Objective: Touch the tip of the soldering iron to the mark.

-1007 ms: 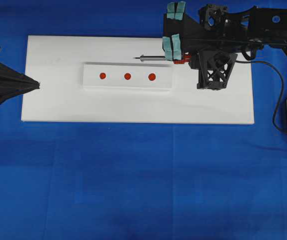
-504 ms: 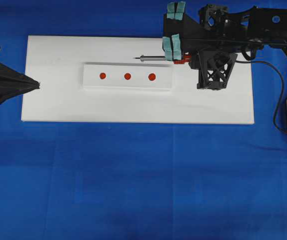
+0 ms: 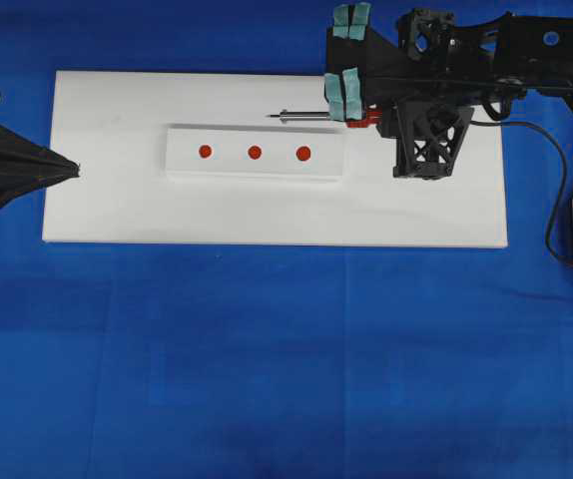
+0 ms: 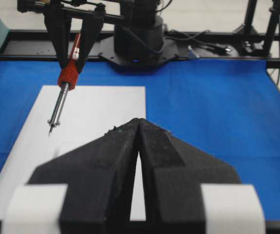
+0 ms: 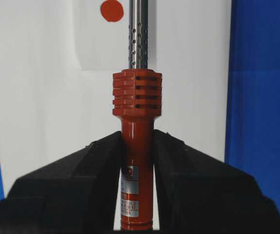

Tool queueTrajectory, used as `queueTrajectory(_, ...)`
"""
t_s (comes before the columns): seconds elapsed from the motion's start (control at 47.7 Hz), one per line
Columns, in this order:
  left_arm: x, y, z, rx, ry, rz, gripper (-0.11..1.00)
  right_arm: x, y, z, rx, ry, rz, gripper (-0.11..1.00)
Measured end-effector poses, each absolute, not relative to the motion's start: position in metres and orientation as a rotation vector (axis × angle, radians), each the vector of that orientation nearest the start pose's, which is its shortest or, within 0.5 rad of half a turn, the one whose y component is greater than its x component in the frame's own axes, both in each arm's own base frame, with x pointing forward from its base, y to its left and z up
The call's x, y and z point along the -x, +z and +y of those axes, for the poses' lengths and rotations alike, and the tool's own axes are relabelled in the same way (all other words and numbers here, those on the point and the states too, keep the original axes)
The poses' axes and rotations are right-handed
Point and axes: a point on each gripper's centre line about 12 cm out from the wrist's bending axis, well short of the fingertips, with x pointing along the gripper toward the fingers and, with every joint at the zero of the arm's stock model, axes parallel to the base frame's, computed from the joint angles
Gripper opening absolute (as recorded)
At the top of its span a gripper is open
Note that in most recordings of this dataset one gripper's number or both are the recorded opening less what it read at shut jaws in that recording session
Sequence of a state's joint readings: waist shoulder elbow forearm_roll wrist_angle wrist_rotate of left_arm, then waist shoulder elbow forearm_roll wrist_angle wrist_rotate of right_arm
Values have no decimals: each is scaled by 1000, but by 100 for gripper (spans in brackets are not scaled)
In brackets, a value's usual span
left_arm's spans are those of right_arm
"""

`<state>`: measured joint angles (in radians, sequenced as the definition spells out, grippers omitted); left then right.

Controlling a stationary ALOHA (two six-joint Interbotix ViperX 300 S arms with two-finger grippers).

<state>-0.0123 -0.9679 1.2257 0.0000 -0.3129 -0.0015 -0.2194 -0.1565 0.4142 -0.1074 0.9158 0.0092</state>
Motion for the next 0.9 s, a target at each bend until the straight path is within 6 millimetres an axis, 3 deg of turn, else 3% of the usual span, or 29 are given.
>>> queueTrajectory(0.189, -195, 276, -3, 0, -14, -57, 0, -340, 243, -86, -30, -234, 1185, 6)
queueTrajectory(0.567, -195, 276, -3, 0, -14, -57, 0, -357, 198, -89, -38, -221, 1266, 6)
queueTrajectory(0.902, -195, 276, -2, -1, -13, -57, 0, -366, 178, -86, -41, -205, 1274, 6)
